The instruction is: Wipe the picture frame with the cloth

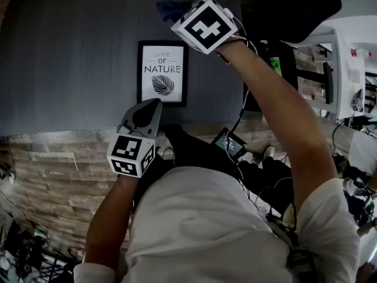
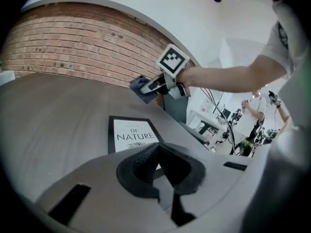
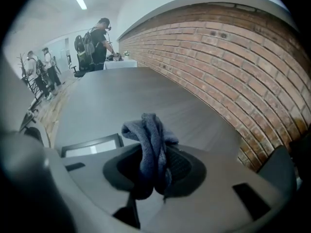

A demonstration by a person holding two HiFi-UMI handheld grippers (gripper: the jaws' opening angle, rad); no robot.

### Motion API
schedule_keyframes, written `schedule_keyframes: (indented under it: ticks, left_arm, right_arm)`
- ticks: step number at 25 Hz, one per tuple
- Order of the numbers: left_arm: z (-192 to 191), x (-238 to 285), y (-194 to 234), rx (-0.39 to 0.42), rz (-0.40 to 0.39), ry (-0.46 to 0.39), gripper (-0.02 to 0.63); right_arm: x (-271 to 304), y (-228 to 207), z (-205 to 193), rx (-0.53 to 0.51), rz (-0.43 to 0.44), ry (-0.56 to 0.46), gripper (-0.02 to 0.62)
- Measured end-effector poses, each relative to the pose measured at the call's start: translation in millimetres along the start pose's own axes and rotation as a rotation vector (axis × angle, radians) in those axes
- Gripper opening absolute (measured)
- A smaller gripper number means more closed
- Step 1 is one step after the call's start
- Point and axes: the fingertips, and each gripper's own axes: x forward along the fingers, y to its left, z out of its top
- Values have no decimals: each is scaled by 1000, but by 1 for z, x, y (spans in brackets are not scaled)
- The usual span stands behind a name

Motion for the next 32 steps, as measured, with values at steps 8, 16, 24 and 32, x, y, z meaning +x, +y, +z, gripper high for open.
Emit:
schedule_keyframes:
  ticks: [8,16,24,32]
  left_arm:
    - [51,-53,3,-141,-67,-172,8]
    - [65,-136,13,-158,-175,-269,8]
    - [50,-220,13,-91,-282,-294,8]
    - [40,-277,6,-31,-369,-333,8]
  right_arm:
    - [-61,3,-23,153,-27,-99,110]
    - [-113,44,-51,375,-103,-145,110]
    - [-167,121,-60,576,-157,-245,110]
    - [-225,209,-59,692,-212,-410,110]
